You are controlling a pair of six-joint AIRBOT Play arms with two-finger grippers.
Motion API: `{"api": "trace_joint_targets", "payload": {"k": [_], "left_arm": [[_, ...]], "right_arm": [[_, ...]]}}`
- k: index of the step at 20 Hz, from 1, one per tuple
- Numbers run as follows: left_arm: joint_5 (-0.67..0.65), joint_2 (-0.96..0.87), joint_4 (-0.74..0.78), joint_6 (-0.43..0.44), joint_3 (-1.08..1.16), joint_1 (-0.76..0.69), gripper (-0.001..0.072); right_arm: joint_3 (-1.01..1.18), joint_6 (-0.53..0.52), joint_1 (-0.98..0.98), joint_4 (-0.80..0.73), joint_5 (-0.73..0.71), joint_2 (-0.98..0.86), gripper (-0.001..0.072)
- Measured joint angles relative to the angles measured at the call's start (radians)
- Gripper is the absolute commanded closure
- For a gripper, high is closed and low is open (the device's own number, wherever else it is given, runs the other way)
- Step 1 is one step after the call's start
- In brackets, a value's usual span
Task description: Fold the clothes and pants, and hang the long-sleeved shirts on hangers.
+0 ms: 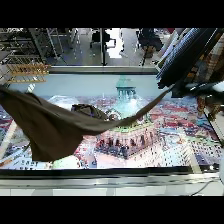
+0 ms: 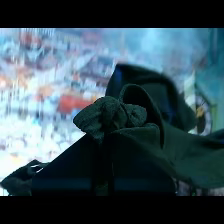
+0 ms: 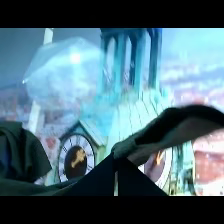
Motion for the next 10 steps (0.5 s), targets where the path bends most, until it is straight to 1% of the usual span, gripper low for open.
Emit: {"api": "trace_joint_targets", "payload": {"k": [2, 5, 7, 10], "left_arm": [[-0.022, 0.067, -0.057, -0.018, 0.118, 0.066, 0.0695], [-0.087, 0.18, -0.097, -0.031, 0.275, 0.189, 0.0695], [-0.163, 0.275, -0.098, -0.018, 0.339, 0.272, 0.0695], [-0.302, 0.397, -0.054, 0.002, 0.378, 0.332, 0.0696]], "right_arm": [[0.058, 0.019, -0.026, -0.033, 0.001, 0.185, 0.0695], [0.13, 0.038, -0.07, -0.123, -0.014, 0.437, 0.0695], [0.162, 0.045, -0.093, -0.197, -0.044, 0.579, 0.0695], [0.185, 0.053, -0.109, -0.312, -0.095, 0.735, 0.0694]]}}
